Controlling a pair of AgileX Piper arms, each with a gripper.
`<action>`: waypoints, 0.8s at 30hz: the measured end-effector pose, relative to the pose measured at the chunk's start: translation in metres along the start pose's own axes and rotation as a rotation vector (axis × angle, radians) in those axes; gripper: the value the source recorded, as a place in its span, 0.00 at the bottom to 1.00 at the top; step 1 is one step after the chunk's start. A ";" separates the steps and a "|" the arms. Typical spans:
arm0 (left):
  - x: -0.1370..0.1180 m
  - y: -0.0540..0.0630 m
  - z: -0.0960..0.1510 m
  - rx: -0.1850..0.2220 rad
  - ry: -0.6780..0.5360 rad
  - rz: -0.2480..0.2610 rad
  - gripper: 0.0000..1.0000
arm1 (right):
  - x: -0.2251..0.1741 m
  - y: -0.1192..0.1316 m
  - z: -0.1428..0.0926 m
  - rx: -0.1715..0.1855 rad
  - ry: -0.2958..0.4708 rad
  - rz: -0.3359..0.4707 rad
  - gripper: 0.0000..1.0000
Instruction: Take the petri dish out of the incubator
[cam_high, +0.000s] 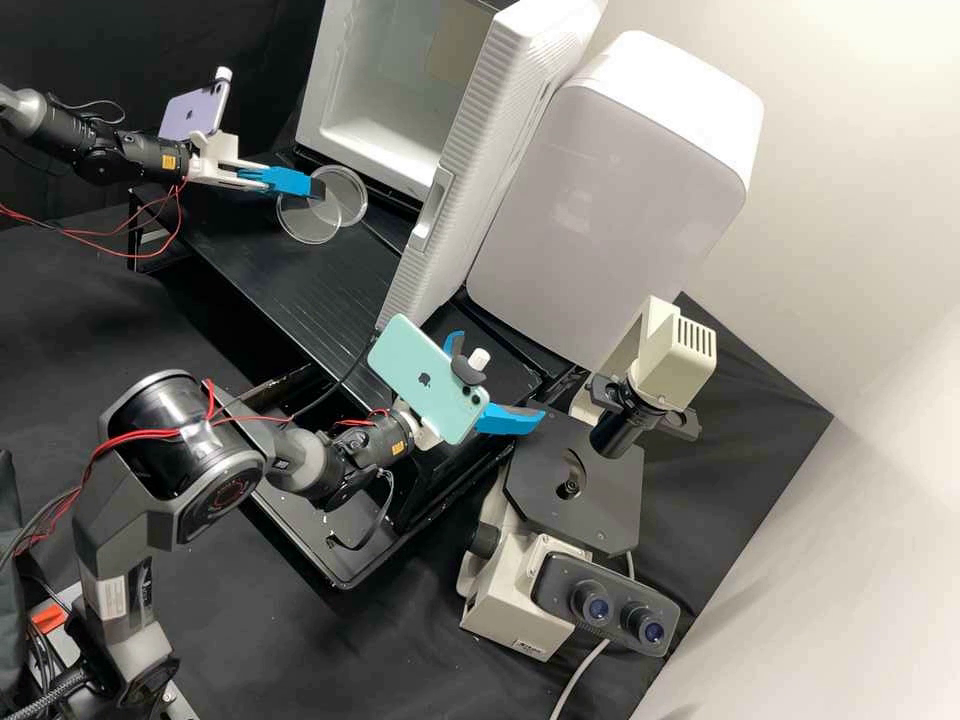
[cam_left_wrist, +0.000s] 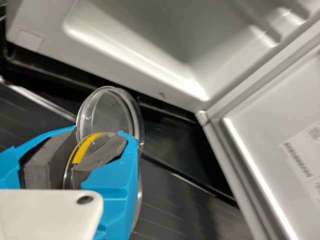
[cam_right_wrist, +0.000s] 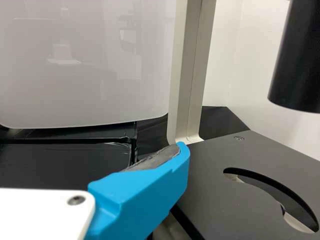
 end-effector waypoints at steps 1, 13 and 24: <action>0.000 0.003 -0.003 0.002 0.006 0.005 1.00 | 0.000 0.000 0.000 0.000 0.000 0.000 1.00; 0.006 0.013 -0.010 0.020 0.022 0.015 1.00 | 0.000 0.000 0.000 0.000 0.000 0.000 1.00; 0.004 0.012 -0.007 0.048 0.025 0.034 1.00 | 0.000 0.000 0.000 0.000 0.000 0.000 1.00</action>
